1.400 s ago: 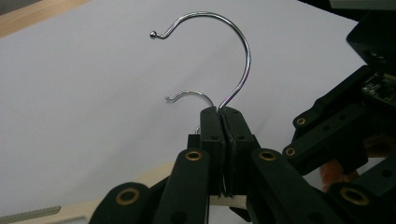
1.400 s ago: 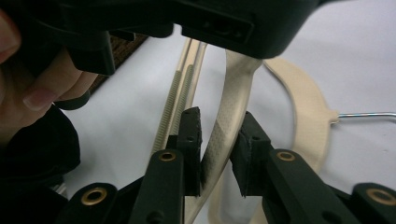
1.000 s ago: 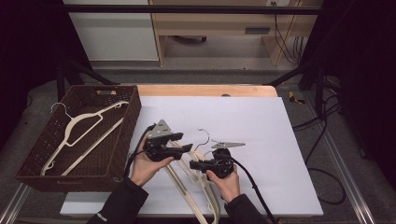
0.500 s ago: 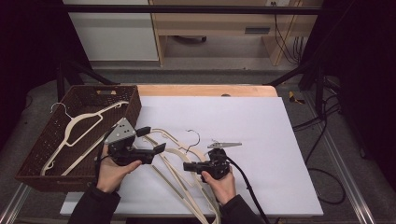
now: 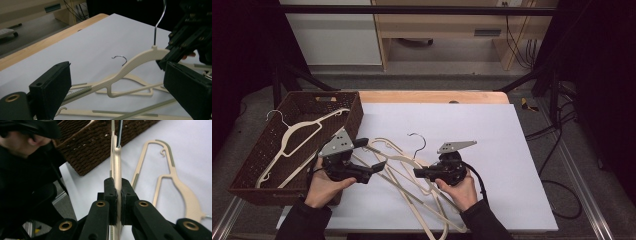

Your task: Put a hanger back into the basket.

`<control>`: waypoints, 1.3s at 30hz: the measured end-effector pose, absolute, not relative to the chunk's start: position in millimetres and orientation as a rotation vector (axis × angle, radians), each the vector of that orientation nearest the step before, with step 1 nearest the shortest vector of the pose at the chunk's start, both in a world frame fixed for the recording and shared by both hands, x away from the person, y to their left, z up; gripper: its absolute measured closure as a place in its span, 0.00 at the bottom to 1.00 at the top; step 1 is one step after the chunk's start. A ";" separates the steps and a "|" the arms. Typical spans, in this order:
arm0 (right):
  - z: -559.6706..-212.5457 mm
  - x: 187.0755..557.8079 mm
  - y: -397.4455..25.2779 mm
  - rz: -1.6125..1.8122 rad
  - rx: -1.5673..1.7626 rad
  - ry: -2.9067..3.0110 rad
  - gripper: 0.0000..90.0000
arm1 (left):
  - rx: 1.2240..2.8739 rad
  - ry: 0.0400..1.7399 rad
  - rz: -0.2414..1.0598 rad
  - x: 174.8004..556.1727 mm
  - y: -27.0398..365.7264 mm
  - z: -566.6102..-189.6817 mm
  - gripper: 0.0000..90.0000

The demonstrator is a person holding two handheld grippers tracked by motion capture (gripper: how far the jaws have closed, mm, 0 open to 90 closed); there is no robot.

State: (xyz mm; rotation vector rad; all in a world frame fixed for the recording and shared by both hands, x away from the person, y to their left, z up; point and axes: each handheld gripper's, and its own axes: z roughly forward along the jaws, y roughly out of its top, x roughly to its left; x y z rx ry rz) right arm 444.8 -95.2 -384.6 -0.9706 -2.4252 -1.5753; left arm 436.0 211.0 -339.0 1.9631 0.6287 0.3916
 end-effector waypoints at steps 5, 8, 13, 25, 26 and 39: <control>-368.6 443.5 -105.3 -1.586 -0.837 -2.480 0.96 | 2.017 0.573 0.354 437.8 198.4 -343.2 0.11; -362.6 441.7 -108.1 -1.578 -0.773 -2.504 0.96 | 2.069 0.523 0.333 439.0 187.1 -344.8 0.16; -360.4 439.4 -108.2 -1.554 -0.697 -2.538 0.96 | 2.131 0.475 0.292 441.2 173.2 -349.2 0.29; -363.4 434.9 -102.5 -1.479 -0.600 -2.586 0.96 | 2.261 0.372 0.233 441.6 157.0 -355.5 0.66; -363.6 434.7 -102.2 -1.474 -0.591 -2.590 0.96 | 2.263 0.365 0.234 441.0 156.7 -355.9 0.67; -366.4 435.2 -100.7 -1.470 -0.572 -2.686 0.91 | 2.317 0.327 0.194 434.5 156.1 -357.8 0.86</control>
